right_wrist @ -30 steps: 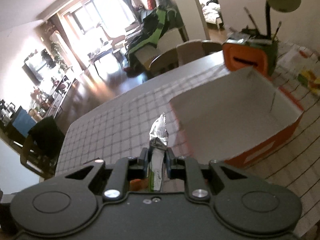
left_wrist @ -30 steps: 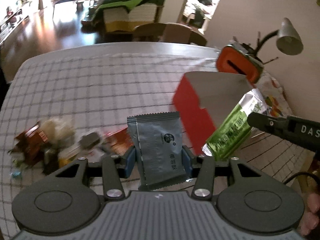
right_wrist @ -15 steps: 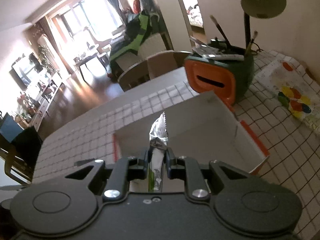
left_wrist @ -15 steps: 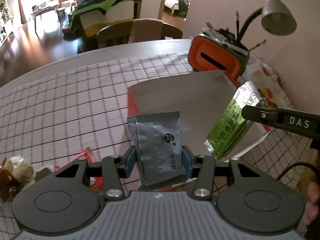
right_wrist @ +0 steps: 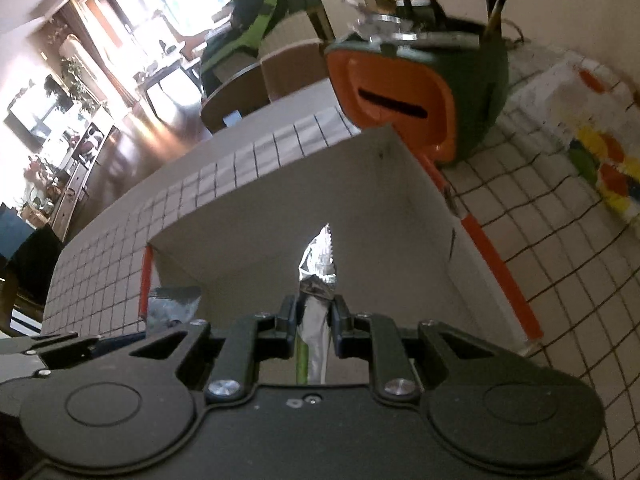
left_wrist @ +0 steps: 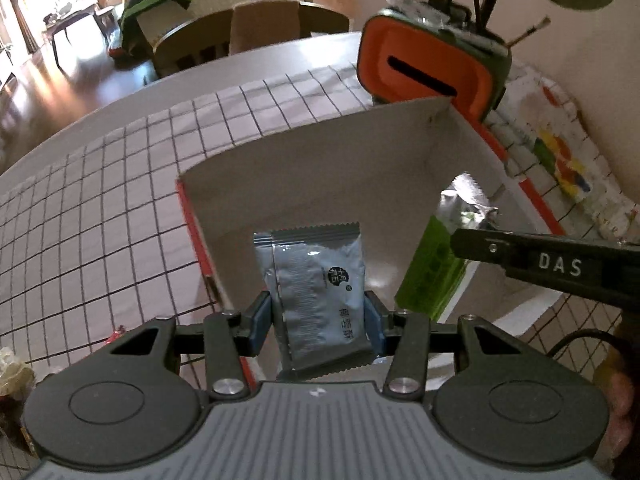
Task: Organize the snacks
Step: 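Carry both packets into the orange box and open both tools, then withdraw both tools from the box back toward the snack pile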
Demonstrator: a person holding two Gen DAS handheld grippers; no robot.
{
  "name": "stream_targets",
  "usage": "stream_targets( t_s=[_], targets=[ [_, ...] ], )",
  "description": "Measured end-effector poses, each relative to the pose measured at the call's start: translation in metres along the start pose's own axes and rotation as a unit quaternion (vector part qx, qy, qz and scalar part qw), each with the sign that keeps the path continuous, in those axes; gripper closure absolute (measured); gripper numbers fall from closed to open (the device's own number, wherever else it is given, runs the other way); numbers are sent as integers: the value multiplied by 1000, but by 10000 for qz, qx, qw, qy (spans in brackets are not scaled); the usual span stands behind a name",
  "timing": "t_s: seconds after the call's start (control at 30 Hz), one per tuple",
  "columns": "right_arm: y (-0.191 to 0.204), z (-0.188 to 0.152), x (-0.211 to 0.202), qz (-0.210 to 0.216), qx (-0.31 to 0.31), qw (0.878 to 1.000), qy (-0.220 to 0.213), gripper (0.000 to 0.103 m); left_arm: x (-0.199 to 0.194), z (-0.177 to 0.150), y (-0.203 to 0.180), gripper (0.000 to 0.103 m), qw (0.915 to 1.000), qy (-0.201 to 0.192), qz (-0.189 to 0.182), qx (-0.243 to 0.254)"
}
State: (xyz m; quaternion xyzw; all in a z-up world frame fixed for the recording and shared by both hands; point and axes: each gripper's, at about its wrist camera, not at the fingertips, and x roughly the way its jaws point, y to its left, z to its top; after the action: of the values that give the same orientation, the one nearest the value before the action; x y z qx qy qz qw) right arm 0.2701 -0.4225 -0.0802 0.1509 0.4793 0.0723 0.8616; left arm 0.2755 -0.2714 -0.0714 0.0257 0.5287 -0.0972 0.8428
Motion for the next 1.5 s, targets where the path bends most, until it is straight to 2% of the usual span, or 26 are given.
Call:
stream_targets(
  t_s=[0.3, 0.67, 0.87, 1.03, 1.23, 1.5],
  targets=[
    [-17, 8, 30, 45, 57, 9989, 462, 87, 31, 2, -15, 56, 9990, 326, 78, 287],
    [-26, 15, 45, 44, 200, 9965, 812, 86, 50, 0, -15, 55, 9976, 623, 172, 266],
    [-26, 13, 47, -121, -81, 9961, 872, 83, 50, 1, -15, 55, 9980, 577, 165, 190],
    [-30, 13, 42, -99, -94, 9961, 876, 82, 40, -1, -14, 55, 9988, 453, 83, 168],
    [-25, 8, 22, -37, -155, 9971, 738, 81, 20, -6, -13, 54, 9996, 225, -18, 187],
    [5, -6, -12, -26, -503, 9979, 399, 79, -12, -15, 1, 53, 9997, -106, -154, 134]
  ],
)
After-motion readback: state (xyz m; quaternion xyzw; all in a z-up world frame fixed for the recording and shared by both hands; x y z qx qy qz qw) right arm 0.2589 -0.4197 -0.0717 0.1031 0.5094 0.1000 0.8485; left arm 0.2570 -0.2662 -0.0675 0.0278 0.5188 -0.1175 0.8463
